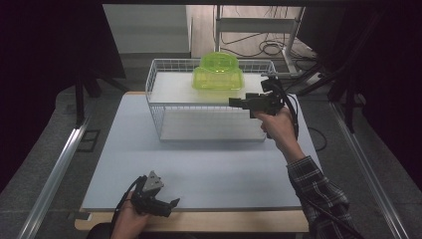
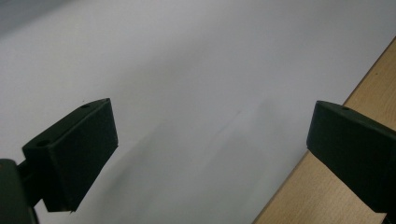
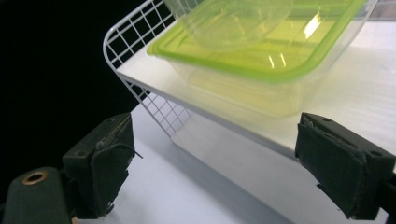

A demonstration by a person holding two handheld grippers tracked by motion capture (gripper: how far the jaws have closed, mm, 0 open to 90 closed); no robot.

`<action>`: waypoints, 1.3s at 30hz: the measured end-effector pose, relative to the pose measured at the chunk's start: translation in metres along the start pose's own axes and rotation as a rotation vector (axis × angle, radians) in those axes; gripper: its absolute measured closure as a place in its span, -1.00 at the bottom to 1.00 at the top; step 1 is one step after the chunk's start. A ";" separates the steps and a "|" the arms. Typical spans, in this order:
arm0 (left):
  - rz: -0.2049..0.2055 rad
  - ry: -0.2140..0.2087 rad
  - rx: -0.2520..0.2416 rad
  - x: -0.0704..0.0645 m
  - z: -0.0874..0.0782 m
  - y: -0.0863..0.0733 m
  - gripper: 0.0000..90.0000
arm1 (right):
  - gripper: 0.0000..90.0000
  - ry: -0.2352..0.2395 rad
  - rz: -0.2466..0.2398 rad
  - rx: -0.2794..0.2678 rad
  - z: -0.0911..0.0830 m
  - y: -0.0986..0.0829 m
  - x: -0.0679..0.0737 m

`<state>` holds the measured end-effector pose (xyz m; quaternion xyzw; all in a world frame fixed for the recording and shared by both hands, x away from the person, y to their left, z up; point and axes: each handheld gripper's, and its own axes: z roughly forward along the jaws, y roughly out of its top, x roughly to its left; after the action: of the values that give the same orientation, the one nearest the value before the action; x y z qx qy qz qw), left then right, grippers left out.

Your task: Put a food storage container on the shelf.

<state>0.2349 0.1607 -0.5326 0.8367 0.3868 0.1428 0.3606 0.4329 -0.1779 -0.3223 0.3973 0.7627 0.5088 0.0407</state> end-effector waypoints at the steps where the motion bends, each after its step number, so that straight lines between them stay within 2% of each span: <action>1: 0.000 0.001 0.000 0.000 0.000 0.000 -0.97 | -0.74 -0.001 -0.004 0.003 0.000 -0.002 0.000; 17: 0.007 0.003 0.007 0.000 0.000 0.000 -0.97 | -0.85 -0.031 -0.073 0.053 0.004 -0.029 -0.002; 30: 0.015 0.007 0.014 -0.001 0.001 0.000 -0.97 | -0.86 -0.058 -0.120 0.080 0.006 -0.049 0.000; 39: 0.006 0.005 0.014 -0.001 0.000 0.000 -0.97 | -0.91 -0.089 -0.122 0.080 0.006 -0.066 -0.002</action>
<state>0.2344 0.1600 -0.5326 0.8401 0.3860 0.1432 0.3533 0.3997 -0.1861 -0.3791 0.3735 0.8026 0.4564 0.0893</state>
